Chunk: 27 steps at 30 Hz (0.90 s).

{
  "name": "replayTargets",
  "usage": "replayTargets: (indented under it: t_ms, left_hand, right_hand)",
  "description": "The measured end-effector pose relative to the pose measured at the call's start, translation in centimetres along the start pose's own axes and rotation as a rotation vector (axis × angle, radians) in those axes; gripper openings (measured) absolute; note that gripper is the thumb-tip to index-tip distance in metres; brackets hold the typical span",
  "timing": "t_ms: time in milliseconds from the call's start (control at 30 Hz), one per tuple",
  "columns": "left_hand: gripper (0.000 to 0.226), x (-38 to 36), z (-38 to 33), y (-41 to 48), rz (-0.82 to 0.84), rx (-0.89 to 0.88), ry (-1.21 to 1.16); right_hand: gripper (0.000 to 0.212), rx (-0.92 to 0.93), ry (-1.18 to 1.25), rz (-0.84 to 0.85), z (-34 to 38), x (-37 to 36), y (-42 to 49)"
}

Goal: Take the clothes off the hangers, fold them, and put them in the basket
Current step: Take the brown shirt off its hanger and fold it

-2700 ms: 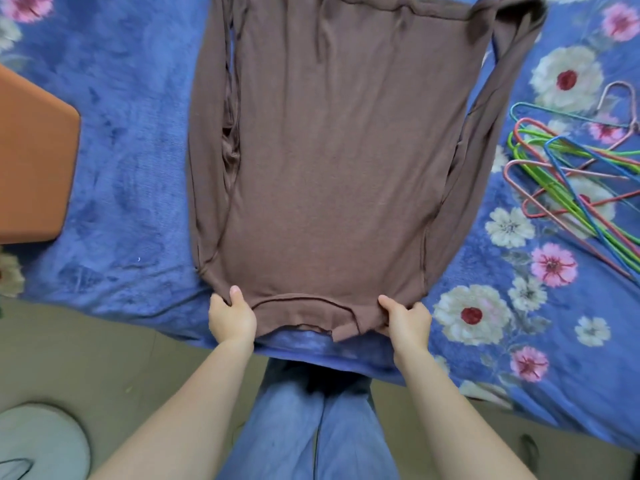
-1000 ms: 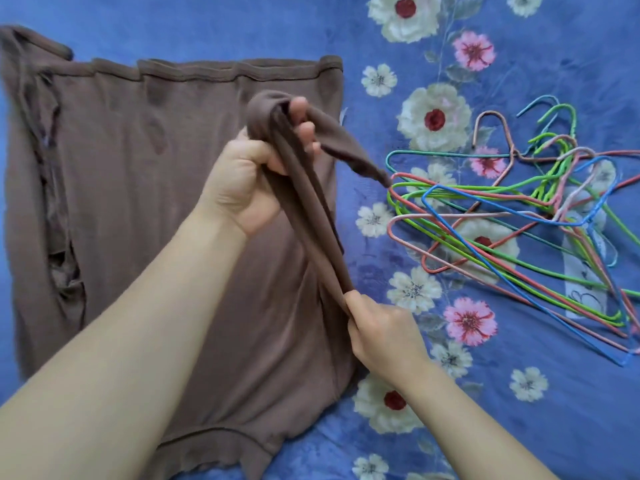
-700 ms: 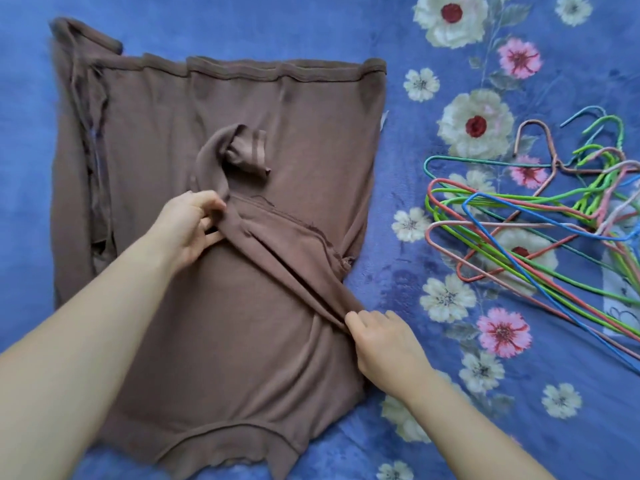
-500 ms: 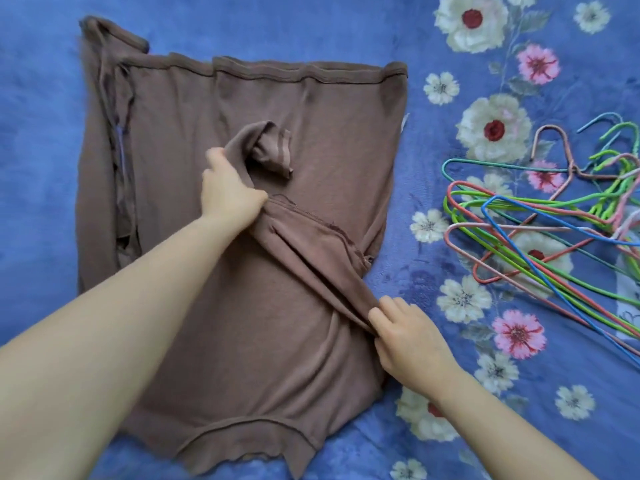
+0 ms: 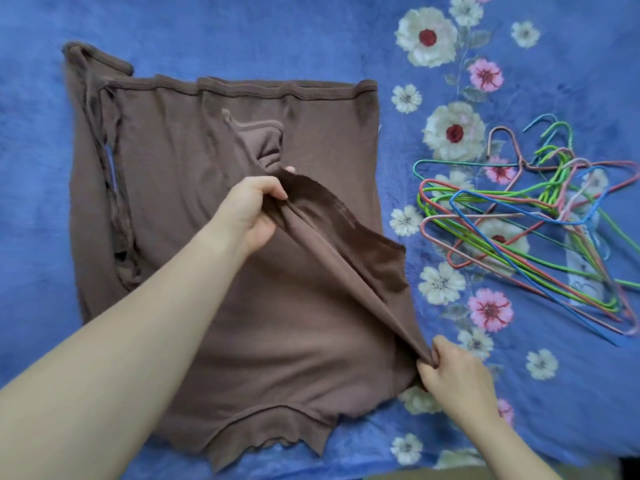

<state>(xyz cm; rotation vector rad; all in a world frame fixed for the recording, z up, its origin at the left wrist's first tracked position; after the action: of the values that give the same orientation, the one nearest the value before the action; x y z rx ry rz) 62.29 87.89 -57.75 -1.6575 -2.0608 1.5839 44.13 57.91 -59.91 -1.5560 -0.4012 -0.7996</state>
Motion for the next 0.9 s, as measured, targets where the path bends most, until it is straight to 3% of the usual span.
replayTargets:
  t_ms: [100,267,333,400,533,633,700,800,833,900]
  left_hand:
    - [0.030,-1.1,-1.5,-0.1,0.111,-0.036,-0.039]
    - [0.026,-0.8,-8.4,0.0,0.294,-0.191,0.039]
    - [0.031,0.7,-10.8,0.2,0.313,-0.234,0.018]
    - [0.036,3.6,-12.0,1.1,0.183,-0.211,0.102]
    - [0.014,11.2,-9.8,2.8,-0.227,0.032,0.344]
    - [0.016,12.7,-7.9,3.2,-0.325,0.002,0.327]
    - [0.040,12.1,-7.6,3.9,-0.372,-0.048,0.413]
    - [0.096,10.8,-7.6,5.3,-0.517,-0.145,0.720]
    - [0.101,10.4,-7.5,5.7,-0.555,-0.157,0.876]
    - [0.089,9.6,-7.1,6.3,-0.610,-0.141,1.100]
  right_hand:
    - [0.046,0.095,0.008,-0.043,1.0,-1.1,0.2]
    - [0.008,0.222,-0.074,-0.248,3.9,-1.5,0.9]
    - [0.007,0.292,-0.110,-0.280,4.4,-2.0,1.0]
    - [0.008,0.364,-0.167,-0.277,5.1,-2.5,0.9]
    - [0.011,0.452,-0.202,-0.295,7.3,-2.4,0.5]
    - [0.020,0.487,-0.191,-0.294,10.0,-1.7,1.1]
    - [0.027,0.493,-0.134,-0.277,11.8,-1.0,1.9]
    - [0.034,0.503,0.002,-0.240,14.4,-0.5,3.3]
    - [0.036,0.534,0.028,-0.218,15.2,-0.4,3.7]
    - [0.044,0.665,-0.052,-0.160,16.7,-0.7,4.2]
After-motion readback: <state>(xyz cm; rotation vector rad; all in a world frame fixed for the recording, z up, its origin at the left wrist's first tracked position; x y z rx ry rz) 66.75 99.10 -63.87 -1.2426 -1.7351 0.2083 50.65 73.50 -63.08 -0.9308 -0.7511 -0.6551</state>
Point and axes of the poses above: each hand's wrist, its own y-axis towards the middle knuckle, its own x-axis out of the back of the hand, z = x × y, the point moved 2 cm from there along y, towards the middle knuckle, and after that the axes turned 10 degrees about z, right-handed, at the moved point
